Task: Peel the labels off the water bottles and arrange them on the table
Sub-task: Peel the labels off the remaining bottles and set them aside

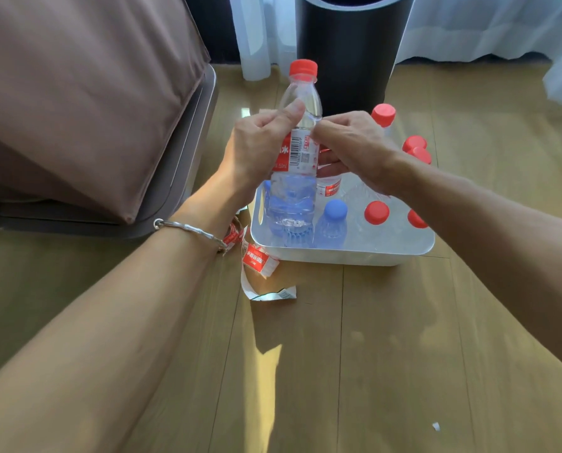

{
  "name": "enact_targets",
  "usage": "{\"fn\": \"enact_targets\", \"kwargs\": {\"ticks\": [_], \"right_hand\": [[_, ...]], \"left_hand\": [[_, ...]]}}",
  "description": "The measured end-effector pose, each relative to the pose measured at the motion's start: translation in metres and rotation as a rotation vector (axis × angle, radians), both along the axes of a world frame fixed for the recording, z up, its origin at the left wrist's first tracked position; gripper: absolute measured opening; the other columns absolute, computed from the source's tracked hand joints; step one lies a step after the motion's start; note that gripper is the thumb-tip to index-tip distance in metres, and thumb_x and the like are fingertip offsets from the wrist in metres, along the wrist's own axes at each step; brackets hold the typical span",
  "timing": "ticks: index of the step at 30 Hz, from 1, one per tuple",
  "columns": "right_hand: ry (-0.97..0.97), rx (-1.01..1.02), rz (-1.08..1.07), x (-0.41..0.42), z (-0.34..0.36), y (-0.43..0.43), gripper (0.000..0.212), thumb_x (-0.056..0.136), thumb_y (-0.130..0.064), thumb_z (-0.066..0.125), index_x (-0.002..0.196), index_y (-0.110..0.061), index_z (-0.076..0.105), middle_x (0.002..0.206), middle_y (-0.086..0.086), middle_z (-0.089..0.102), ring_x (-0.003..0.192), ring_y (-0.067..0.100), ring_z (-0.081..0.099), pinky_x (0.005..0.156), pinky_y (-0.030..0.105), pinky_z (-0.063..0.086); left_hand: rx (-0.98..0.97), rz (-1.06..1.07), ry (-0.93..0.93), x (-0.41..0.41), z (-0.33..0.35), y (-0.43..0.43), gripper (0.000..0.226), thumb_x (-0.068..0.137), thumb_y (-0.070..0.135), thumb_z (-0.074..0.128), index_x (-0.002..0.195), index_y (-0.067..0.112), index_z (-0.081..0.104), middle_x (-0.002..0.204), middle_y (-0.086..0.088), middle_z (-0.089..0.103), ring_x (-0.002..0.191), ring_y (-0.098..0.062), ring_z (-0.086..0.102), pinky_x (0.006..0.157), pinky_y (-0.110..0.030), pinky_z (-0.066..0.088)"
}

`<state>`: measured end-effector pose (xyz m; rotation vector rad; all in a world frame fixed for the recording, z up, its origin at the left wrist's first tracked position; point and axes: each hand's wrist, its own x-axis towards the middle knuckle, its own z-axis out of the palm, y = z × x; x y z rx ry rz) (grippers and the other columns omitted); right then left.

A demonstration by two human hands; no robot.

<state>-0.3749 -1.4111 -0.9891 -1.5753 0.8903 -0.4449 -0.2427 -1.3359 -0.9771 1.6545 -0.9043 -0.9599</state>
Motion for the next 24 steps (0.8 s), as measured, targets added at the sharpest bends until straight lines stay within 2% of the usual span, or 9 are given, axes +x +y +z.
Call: {"fn": "enact_targets", "kwargs": {"ticks": [5, 10, 16, 21, 24], "right_hand": [[0.014, -0.016, 0.027, -0.0033, 0.0034, -0.0017, 0.023, 0.099, -0.025, 0.054, 0.109, -0.011, 0.069, 0.099, 0.005, 0.074, 0.087, 0.016, 0.074, 0.082, 0.033, 0.061], [-0.011, -0.105, -0.051, -0.0017, -0.0008, 0.0017, 0.015, 0.098, -0.022, 0.059, 0.093, -0.016, 0.072, 0.082, -0.006, 0.074, 0.077, 0.009, 0.074, 0.070, 0.024, 0.061], [-0.005, -0.008, 0.004, -0.0049, 0.0026, -0.0021, 0.023, 0.101, -0.016, 0.050, 0.109, -0.008, 0.070, 0.099, 0.009, 0.074, 0.087, 0.018, 0.074, 0.080, 0.032, 0.061], [0.024, -0.002, 0.047, -0.0034, 0.0036, 0.0003, 0.020, 0.101, -0.022, 0.051, 0.110, -0.013, 0.067, 0.103, 0.006, 0.073, 0.090, 0.017, 0.073, 0.085, 0.033, 0.060], [0.019, -0.022, 0.040, -0.0019, 0.0047, 0.0024, 0.016, 0.099, -0.020, 0.053, 0.103, -0.015, 0.068, 0.098, 0.003, 0.073, 0.087, 0.014, 0.074, 0.082, 0.030, 0.060]], "left_hand": [[-0.009, -0.004, 0.020, 0.0001, 0.0041, 0.0023, 0.033, 0.097, 0.040, 0.056, 0.100, 0.013, 0.076, 0.079, 0.002, 0.076, 0.074, -0.013, 0.074, 0.061, -0.024, 0.056], [-0.007, 0.016, -0.009, -0.0028, 0.0054, 0.0014, 0.033, 0.096, 0.044, 0.058, 0.084, 0.019, 0.076, 0.077, 0.001, 0.076, 0.075, -0.015, 0.074, 0.065, -0.030, 0.060], [-0.017, 0.006, -0.009, -0.0027, 0.0039, -0.0003, 0.031, 0.096, 0.042, 0.058, 0.087, 0.018, 0.075, 0.074, 0.003, 0.074, 0.071, -0.012, 0.073, 0.061, -0.026, 0.057], [-0.008, 0.012, -0.004, -0.0008, 0.0028, 0.0004, 0.036, 0.097, 0.040, 0.057, 0.097, 0.008, 0.074, 0.082, -0.005, 0.074, 0.073, -0.017, 0.071, 0.067, -0.033, 0.059], [-0.016, 0.016, 0.005, -0.0022, 0.0021, 0.0005, 0.036, 0.098, 0.038, 0.057, 0.100, 0.006, 0.074, 0.082, -0.005, 0.073, 0.072, -0.017, 0.071, 0.065, -0.033, 0.059]]}}
